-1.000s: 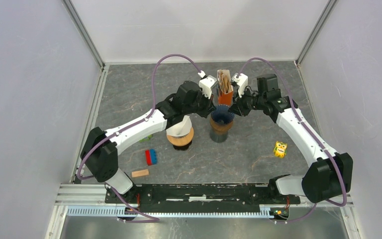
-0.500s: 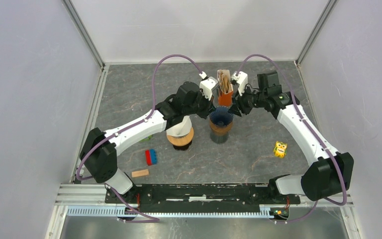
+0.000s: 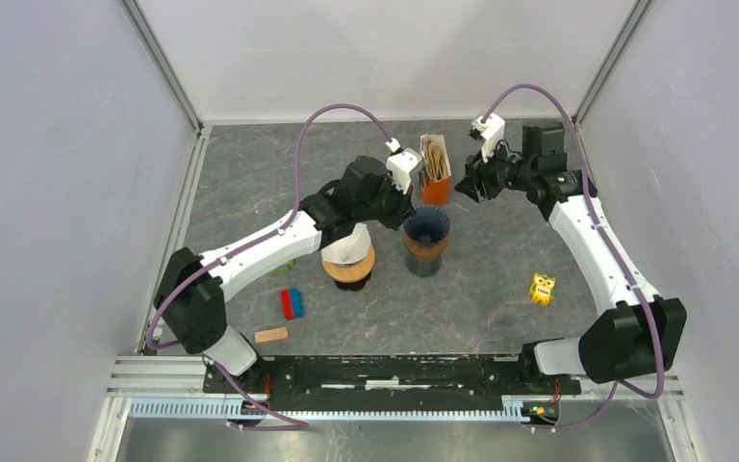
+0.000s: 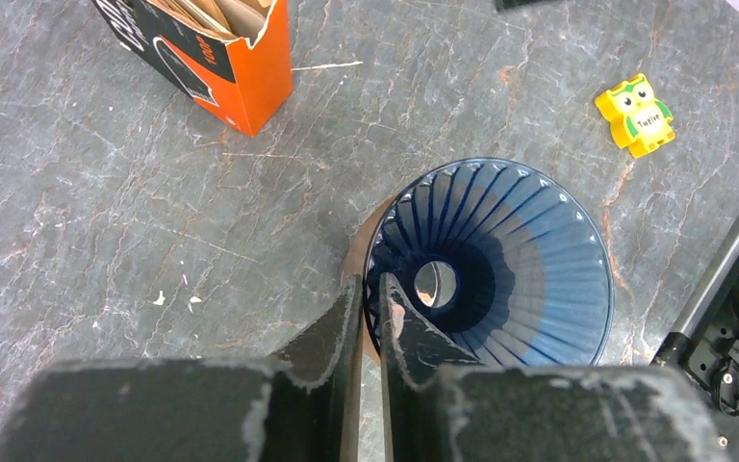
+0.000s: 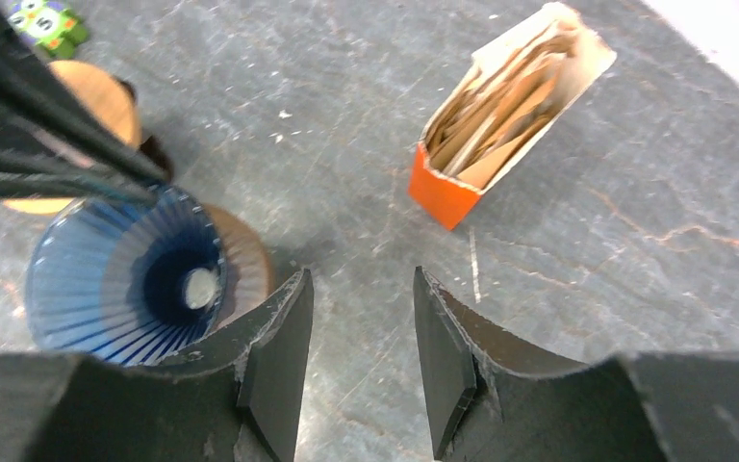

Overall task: Place the coffee filter in the dripper
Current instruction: Place the coffee dripper in the dripper holder, then move the coffee filter holder to the center of the board.

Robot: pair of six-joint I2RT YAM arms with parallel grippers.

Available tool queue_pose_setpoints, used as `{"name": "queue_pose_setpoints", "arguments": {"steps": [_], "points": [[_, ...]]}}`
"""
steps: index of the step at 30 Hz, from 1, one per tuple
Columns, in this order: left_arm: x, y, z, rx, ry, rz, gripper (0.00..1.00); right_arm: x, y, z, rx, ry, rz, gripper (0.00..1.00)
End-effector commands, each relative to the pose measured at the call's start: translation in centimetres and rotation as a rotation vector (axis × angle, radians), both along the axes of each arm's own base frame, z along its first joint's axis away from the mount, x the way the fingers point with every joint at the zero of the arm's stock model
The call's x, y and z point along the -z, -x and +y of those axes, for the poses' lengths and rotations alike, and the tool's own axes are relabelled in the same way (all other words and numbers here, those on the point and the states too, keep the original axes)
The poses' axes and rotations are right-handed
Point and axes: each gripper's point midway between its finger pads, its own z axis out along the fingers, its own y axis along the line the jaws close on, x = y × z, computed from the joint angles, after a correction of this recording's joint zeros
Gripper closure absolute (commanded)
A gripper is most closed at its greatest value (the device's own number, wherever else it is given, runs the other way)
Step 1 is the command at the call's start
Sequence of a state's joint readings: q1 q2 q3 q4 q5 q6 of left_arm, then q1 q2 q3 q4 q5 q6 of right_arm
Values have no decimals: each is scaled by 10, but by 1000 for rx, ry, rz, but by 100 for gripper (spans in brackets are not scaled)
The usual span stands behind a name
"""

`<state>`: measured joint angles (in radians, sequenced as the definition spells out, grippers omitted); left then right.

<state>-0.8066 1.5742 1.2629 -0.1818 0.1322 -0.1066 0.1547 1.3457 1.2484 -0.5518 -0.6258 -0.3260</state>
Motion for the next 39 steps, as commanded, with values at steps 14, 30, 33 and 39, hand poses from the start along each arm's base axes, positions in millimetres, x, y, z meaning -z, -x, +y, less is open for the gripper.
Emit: {"name": "queue_pose_setpoints", "arguments": {"steps": [14, 30, 33, 39], "points": [[-2, 0, -1, 39, -84, 4, 48, 34, -133, -5, 227, 32, -96, 48], [-16, -2, 8, 6, -67, -42, 23, 78, -169, 11, 327, 23, 14, 56], [-23, -4, 11, -12, -62, -60, 13, 80, -171, 10, 351, 54, 7, 61], [-40, -3, 14, -16, -34, -81, 7, 73, -167, 2, 375, 81, -24, 79]]}}
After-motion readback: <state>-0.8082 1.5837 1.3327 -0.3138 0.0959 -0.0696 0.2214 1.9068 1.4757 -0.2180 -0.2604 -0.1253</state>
